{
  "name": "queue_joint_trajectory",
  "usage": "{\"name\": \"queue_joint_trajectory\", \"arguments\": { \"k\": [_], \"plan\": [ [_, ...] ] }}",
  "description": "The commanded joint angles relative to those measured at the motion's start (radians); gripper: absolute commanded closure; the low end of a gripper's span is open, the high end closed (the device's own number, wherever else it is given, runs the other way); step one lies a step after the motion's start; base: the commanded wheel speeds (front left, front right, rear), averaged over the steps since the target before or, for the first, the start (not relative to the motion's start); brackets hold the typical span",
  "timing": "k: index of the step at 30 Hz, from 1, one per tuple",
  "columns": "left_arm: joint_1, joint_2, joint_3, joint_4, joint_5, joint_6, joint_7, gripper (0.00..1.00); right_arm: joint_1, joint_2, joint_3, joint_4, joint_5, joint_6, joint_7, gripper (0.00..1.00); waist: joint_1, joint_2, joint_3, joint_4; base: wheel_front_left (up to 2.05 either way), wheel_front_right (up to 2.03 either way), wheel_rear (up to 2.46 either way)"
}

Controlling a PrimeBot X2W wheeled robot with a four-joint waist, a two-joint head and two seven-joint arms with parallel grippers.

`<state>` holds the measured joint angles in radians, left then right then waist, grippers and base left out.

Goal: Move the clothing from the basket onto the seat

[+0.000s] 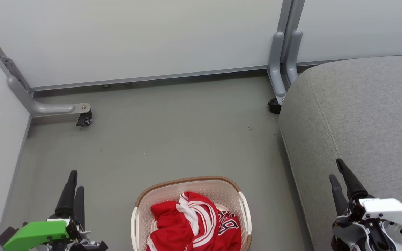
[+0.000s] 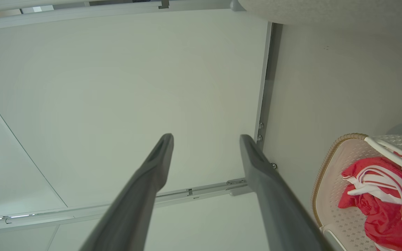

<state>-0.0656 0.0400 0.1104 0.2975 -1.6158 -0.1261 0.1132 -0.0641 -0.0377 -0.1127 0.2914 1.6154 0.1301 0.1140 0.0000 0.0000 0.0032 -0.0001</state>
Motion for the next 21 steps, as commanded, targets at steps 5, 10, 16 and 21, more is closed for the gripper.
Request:
{"name": "queue_joint_trajectory", "arguments": {
  "k": [5, 10, 16, 21],
  "plan": [
    [0.002, 0.006, -0.020, -0.027, 0.025, -0.001, -0.029, 0.00, -0.004, -0.003, 0.018, -0.013, -0.036, 0.000, -0.030, 0.00, 0.0000, 0.0000, 0.001, 0.000, 0.00, 0.00, 0.00],
    [0.010, 0.006, -0.012, -0.048, 0.109, -0.001, -0.054, 0.00, 0.002, -0.004, 0.021, -0.027, -0.155, 0.000, -0.054, 0.00, 0.0000, 0.0000, 0.001, 0.001, 0.00, 0.00, 0.00],
    [0.021, 0.005, -0.009, -0.110, 0.287, -0.001, -0.082, 0.00, 0.010, -0.005, 0.041, -0.065, -0.322, 0.000, -0.082, 0.00, 0.0000, 0.0000, 0.001, 0.002, 0.00, 0.00, 0.00],
    [0.034, 0.004, -0.018, -0.168, 0.420, -0.002, -0.104, 0.00, 0.016, -0.005, 0.067, -0.109, -0.451, 0.000, -0.104, 0.00, 0.0000, 0.0000, 0.003, 0.003, 0.00, 0.00, 0.00]
  ]
}}
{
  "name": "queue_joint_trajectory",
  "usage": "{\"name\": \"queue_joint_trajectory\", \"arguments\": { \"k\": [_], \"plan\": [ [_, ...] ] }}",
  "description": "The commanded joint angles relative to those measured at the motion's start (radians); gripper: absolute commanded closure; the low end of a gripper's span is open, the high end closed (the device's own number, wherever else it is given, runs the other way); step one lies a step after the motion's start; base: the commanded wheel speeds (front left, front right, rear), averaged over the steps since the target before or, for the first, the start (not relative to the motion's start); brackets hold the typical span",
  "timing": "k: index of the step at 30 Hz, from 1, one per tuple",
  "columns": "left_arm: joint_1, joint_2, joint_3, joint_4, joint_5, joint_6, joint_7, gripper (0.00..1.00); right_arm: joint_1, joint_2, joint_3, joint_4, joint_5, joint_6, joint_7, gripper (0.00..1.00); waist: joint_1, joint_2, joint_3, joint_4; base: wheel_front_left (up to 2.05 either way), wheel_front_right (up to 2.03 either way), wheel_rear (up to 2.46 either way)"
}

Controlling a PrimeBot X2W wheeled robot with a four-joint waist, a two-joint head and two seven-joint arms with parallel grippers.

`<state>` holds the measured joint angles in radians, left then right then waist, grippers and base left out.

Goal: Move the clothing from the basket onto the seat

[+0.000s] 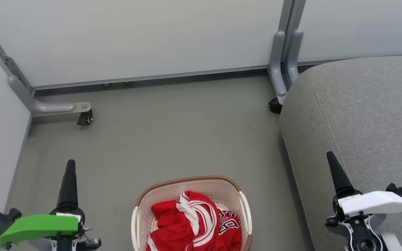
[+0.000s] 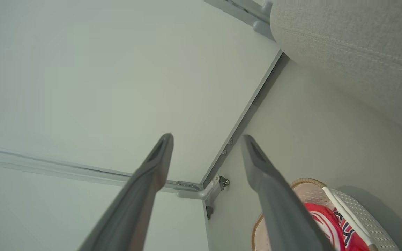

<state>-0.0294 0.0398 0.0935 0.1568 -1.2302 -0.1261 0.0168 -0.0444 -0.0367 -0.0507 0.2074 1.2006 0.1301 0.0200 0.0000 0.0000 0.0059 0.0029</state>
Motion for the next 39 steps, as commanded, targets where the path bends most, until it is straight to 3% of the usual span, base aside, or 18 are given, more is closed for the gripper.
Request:
{"name": "queue_joint_trajectory", "arguments": {
  "k": [1, 20, 39],
  "plan": [
    [0.001, 0.005, -0.003, -0.033, 0.054, -0.002, -0.011, 0.00, -0.002, -0.007, 0.010, -0.032, -0.057, 0.000, -0.013, 0.00, 0.0000, 0.0000, 0.000, 0.001, 0.00, 0.00, 0.00],
    [0.032, 0.014, -0.084, -0.119, 0.381, 0.011, -0.082, 0.00, 0.022, -0.009, 0.076, -0.090, -0.380, 0.000, -0.085, 0.00, 0.0000, 0.0000, 0.002, 0.009, 0.00, 0.00, 0.00],
    [0.063, 0.027, -0.119, -0.191, 0.623, 0.024, -0.141, 0.00, 0.041, -0.011, 0.129, -0.140, -0.597, 0.001, -0.144, 0.00, 0.0000, 0.0000, 0.002, 0.012, 0.00, 0.00, 0.00]
  ]
}}
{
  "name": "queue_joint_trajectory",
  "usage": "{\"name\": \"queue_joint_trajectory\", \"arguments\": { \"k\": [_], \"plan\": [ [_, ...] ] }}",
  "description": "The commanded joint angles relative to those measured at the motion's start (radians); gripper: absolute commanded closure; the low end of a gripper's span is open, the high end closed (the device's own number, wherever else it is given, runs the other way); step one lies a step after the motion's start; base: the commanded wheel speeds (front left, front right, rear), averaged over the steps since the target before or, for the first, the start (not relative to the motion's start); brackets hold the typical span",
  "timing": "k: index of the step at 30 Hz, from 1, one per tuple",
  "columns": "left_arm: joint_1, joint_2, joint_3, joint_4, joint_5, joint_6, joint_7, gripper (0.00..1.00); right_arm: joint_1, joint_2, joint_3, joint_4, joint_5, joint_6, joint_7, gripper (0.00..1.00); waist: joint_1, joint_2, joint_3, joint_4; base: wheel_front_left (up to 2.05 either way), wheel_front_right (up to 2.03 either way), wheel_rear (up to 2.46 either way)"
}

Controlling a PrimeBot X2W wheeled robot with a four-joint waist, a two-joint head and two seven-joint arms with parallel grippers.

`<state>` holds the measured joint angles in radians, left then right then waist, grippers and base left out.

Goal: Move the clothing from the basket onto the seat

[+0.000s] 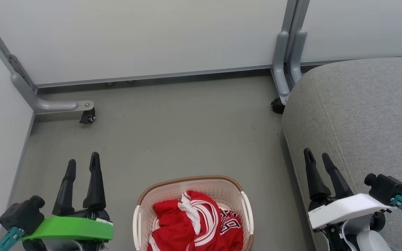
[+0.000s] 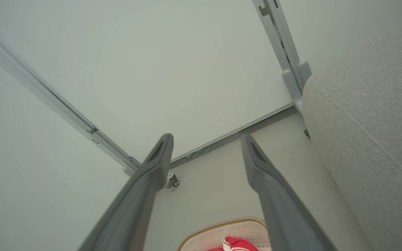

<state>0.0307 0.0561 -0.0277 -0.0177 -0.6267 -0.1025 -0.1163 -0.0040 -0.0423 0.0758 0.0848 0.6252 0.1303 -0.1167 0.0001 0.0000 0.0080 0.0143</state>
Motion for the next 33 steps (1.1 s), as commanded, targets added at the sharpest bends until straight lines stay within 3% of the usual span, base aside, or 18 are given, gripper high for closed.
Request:
{"name": "queue_joint_trajectory", "arguments": {
  "k": [1, 33],
  "plan": [
    [0.005, 0.010, 0.002, -0.020, 0.028, 0.000, -0.011, 0.00, 0.002, -0.005, 0.004, -0.019, -0.031, 0.000, -0.010, 0.00, -0.0001, 0.0000, 0.000, 0.001, 0.00, 0.00, 0.00],
    [0.060, 0.025, -0.062, 0.004, 0.304, -0.028, -0.090, 0.00, 0.032, -0.008, 0.045, -0.069, -0.336, 0.000, -0.090, 0.00, -0.0001, 0.0000, -0.003, 0.009, 0.00, 0.00, 0.00]
  ]
}}
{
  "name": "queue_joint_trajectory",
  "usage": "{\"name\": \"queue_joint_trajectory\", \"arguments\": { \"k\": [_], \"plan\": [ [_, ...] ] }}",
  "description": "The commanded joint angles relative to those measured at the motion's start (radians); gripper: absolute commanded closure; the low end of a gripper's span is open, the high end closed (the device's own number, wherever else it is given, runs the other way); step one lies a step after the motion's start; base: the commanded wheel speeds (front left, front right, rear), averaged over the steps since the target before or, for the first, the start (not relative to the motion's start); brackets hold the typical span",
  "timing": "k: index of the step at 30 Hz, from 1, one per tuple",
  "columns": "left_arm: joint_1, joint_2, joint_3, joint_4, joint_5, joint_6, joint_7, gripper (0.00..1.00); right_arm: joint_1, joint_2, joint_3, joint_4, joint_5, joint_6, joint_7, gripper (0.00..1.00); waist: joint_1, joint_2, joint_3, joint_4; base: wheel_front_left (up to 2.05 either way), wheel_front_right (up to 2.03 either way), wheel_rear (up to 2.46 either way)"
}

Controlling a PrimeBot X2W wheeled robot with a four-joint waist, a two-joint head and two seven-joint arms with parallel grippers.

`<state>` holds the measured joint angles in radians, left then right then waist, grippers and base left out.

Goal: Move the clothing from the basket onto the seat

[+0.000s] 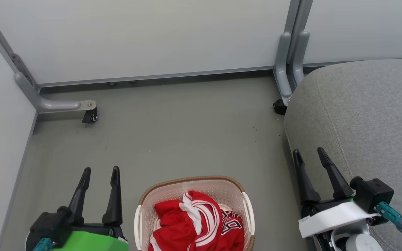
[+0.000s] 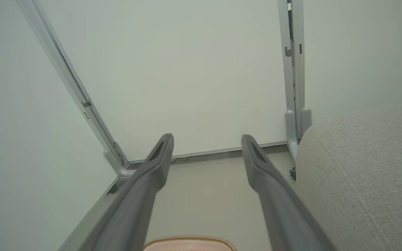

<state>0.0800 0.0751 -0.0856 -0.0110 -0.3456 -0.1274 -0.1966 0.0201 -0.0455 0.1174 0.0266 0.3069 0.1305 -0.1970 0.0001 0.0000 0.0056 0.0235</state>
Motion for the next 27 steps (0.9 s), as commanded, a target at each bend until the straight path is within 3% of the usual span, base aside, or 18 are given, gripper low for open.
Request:
{"name": "queue_joint_trajectory", "arguments": {
  "k": [1, 27],
  "plan": [
    [0.011, 0.008, -0.007, 0.001, 0.025, -0.004, -0.011, 0.00, 0.009, -0.005, 0.005, -0.013, -0.025, 0.000, -0.011, 0.00, -0.0001, 0.0000, -0.001, 0.000, 0.00, 0.00, 0.00],
    [0.040, 0.018, -0.051, -0.012, 0.216, -0.004, -0.061, 0.00, 0.035, -0.006, 0.038, -0.054, -0.210, 0.000, -0.061, 0.00, -0.0001, 0.0000, -0.007, 0.004, 0.00, 0.00, 0.00]
  ]
}}
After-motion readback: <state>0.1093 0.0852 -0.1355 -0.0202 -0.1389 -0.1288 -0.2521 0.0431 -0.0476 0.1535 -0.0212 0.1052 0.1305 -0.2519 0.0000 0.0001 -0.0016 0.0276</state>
